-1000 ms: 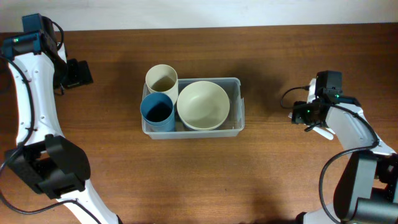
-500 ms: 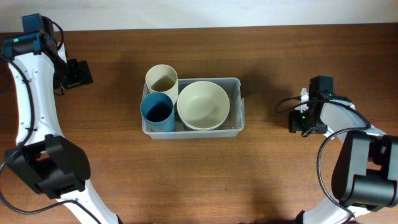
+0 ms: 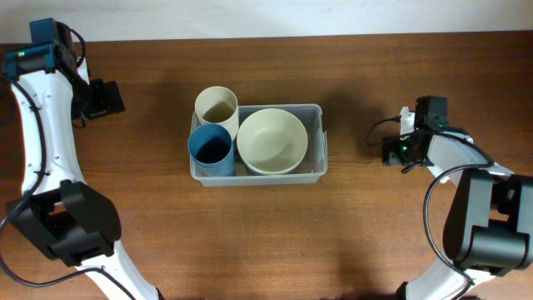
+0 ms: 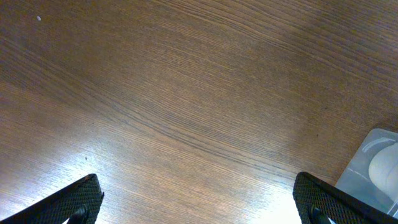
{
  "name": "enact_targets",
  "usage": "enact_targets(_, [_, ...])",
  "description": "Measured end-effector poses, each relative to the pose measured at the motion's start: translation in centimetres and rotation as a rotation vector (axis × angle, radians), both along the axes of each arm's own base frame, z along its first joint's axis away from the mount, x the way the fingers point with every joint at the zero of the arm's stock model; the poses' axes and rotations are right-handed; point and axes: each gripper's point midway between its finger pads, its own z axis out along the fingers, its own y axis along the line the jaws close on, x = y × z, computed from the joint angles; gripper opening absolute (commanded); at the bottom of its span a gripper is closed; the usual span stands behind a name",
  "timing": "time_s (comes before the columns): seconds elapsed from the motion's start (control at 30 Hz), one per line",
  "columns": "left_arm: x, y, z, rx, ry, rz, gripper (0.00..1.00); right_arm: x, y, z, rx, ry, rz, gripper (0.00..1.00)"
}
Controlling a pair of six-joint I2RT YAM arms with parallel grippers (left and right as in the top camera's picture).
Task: Pack container
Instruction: 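Lower the right gripper over the white fork, then close the right gripper on the white fork handle and lift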
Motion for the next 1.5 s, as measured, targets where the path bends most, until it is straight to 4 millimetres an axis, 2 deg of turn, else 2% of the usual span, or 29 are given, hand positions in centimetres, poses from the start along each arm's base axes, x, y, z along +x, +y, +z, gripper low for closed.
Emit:
enact_targets(0.1, [0.0, 0.0, 0.0, 0.0, 0.0, 0.0, 1.0, 1.2, -0.1, 0.0, -0.001, -0.04, 0.003, 0.74])
enact_targets(0.27, [0.0, 0.0, 0.0, 0.0, 0.0, 0.0, 1.0, 1.8, 0.1, 0.1, -0.001, -0.048, 0.014, 0.74])
enact_targets(0.33, [0.0, 0.0, 0.0, 0.0, 0.0, 0.0, 1.0, 1.7, 0.8, 0.2, 0.008, 0.007, 0.033, 0.73])
enact_targets(0.4, [0.0, 0.0, 0.0, 0.0, 0.0, 0.0, 1.0, 0.3, 1.8, 0.6, 0.028, 0.131, 0.053, 0.72])
enact_targets(0.47, [0.0, 0.0, 0.0, -0.001, 0.001, 0.0, 1.0, 0.5, 2.5, 2.2, 0.03, 0.179, 0.073, 0.72])
enact_targets(0.53, [0.0, 0.0, 0.0, 0.0, 0.0, 0.0, 1.0, 1.4, 2.3, 4.8, 0.013, 0.185, 0.063, 0.73])
enact_targets(0.67, [0.0, 0.0, 0.0, 0.0, 0.0, 0.0, 1.0, 3.8, 0.3, 9.4, -0.049, 0.114, -0.021, 0.76])
enact_targets(0.73, [0.0, 0.0, 0.0, 0.0, 0.0, 0.0, 1.0, 4.0, -0.6, 9.9, -0.062, 0.103, -0.051, 0.76])
enact_targets(0.9, [0.0, 0.0, 0.0, 0.0, 0.0, 0.0, 1.0, 3.2, -2.8, 9.6, -0.064, 0.12, -0.137, 0.76])
enact_targets(1.07, [0.0, 0.0, 0.0, 0.0, 0.0, 0.0, 1.0, 1.3, -4.3, 7.2, -0.026, 0.162, -0.205, 0.76])
enact_targets(1.5, [0.0, 0.0, 0.0, 0.0, 0.0, 0.0, 1.0, 0.4, -3.9, 3.0, 0.044, 0.148, -0.252, 0.76])
